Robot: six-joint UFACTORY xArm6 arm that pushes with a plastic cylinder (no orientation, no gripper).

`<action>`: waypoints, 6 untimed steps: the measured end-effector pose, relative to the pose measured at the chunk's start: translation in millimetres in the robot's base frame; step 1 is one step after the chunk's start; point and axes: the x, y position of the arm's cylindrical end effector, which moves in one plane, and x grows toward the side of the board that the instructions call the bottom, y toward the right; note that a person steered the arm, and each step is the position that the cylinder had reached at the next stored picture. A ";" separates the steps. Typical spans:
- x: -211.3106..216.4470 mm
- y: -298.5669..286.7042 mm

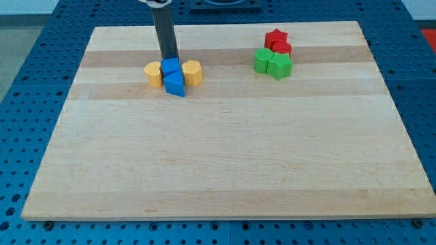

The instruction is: Point your arm to the red star

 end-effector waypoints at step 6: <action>-35.1 237.1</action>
